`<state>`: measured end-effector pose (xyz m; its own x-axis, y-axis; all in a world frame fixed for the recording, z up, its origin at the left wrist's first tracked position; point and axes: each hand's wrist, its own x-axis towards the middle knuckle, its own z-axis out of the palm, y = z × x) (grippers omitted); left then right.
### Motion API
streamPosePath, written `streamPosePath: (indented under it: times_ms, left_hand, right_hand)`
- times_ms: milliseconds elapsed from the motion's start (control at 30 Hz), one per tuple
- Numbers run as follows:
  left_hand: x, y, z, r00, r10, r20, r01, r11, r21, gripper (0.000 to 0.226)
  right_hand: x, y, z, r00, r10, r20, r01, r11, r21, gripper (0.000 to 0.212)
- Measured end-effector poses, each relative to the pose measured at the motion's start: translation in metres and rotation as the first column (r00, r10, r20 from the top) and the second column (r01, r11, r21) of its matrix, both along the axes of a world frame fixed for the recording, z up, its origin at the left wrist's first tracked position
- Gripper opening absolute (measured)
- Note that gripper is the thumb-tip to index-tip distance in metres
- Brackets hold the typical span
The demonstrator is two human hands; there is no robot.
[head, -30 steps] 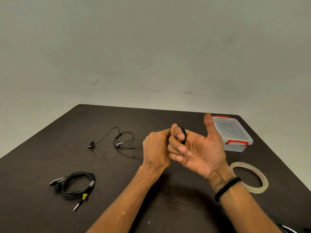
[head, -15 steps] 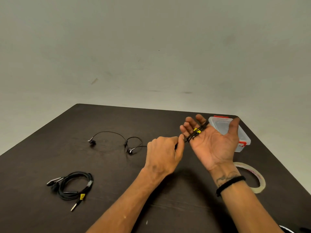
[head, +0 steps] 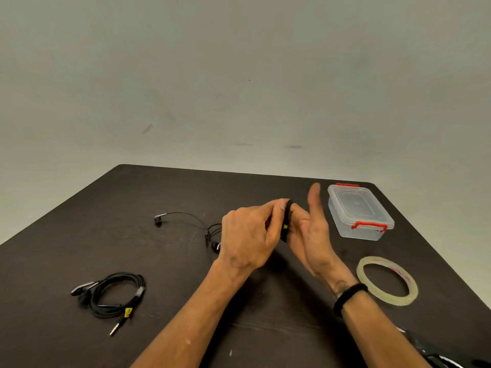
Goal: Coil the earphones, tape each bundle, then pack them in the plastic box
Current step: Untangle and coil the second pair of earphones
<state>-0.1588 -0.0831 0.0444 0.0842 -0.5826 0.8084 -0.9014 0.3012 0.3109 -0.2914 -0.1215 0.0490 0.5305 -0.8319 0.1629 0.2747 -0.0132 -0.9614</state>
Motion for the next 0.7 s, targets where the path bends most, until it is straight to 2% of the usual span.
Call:
streamPosePath:
  times_ms: [133,267,367,500,600,700]
  left_hand:
    - [0.006,-0.002,0.001,0.996,-0.072,-0.044,0.071,0.997,-0.016,0.056]
    - [0.013,-0.003,-0.001,0.985,-0.156,-0.074,0.156,0.988,-0.013,0.058]
    - [0.015,-0.004,-0.001,0.986,-0.153,-0.064,0.153,0.988,-0.005,0.057]
    - [0.017,-0.003,0.000,0.993,-0.117,0.010,0.117,0.993,-0.029,0.033]
    - [0.022,-0.004,-0.002,0.994,-0.098,0.042,0.098,0.995,-0.004,0.032]
    - [0.025,-0.006,-0.001,0.994,-0.106,-0.012,0.106,0.994,0.003,0.033]
  right_hand:
    - [0.005,0.006,-0.003,0.977,0.075,-0.197,-0.085,0.996,-0.040,0.117]
    - [0.008,0.011,-0.001,0.939,0.104,-0.328,-0.135,0.988,-0.073,0.111]
    - [0.007,0.008,-0.003,0.931,0.143,-0.334,-0.163,0.986,-0.033,0.110]
    - [0.014,0.006,-0.011,0.930,0.184,-0.318,-0.187,0.982,0.022,0.107]
    - [0.021,0.010,-0.015,0.942,0.213,-0.260,-0.206,0.977,0.052,0.089]
    - [0.023,0.012,-0.011,0.944,0.230,-0.236,-0.211,0.972,0.104,0.083]
